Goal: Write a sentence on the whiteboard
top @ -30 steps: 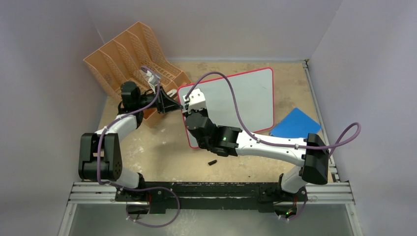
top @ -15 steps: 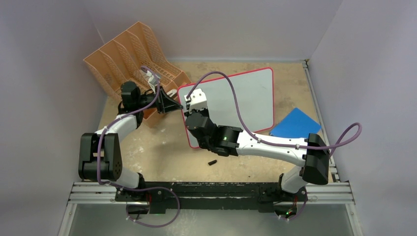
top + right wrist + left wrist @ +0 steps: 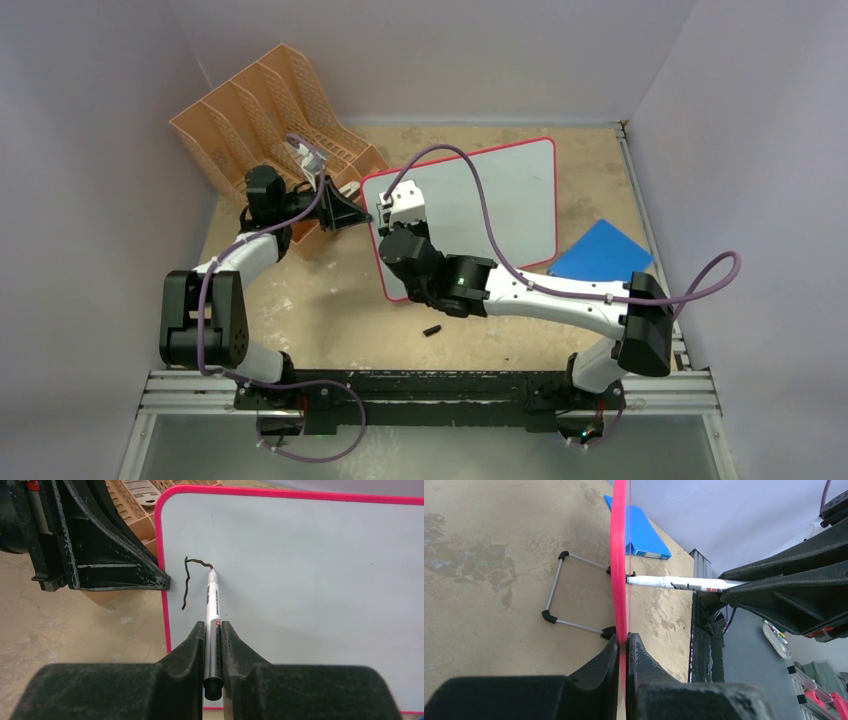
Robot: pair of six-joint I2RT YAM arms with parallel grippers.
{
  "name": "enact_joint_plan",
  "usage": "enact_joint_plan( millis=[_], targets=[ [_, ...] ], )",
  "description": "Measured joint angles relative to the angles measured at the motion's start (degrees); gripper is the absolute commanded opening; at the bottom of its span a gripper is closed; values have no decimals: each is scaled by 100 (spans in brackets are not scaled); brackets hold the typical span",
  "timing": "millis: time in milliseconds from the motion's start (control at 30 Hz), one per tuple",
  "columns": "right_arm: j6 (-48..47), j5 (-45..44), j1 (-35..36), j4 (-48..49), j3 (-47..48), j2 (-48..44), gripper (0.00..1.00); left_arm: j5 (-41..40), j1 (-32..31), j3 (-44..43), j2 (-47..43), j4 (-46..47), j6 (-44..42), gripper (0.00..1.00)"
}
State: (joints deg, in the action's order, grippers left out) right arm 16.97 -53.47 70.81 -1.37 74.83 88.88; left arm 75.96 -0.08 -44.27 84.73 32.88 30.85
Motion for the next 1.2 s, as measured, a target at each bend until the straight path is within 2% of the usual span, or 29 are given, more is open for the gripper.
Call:
enact_joint_plan(
  millis=[1200],
  targets=[
    [560,42,2,-446,-94,-57,0,-66,0,2,0,-4,2,0]
  ],
)
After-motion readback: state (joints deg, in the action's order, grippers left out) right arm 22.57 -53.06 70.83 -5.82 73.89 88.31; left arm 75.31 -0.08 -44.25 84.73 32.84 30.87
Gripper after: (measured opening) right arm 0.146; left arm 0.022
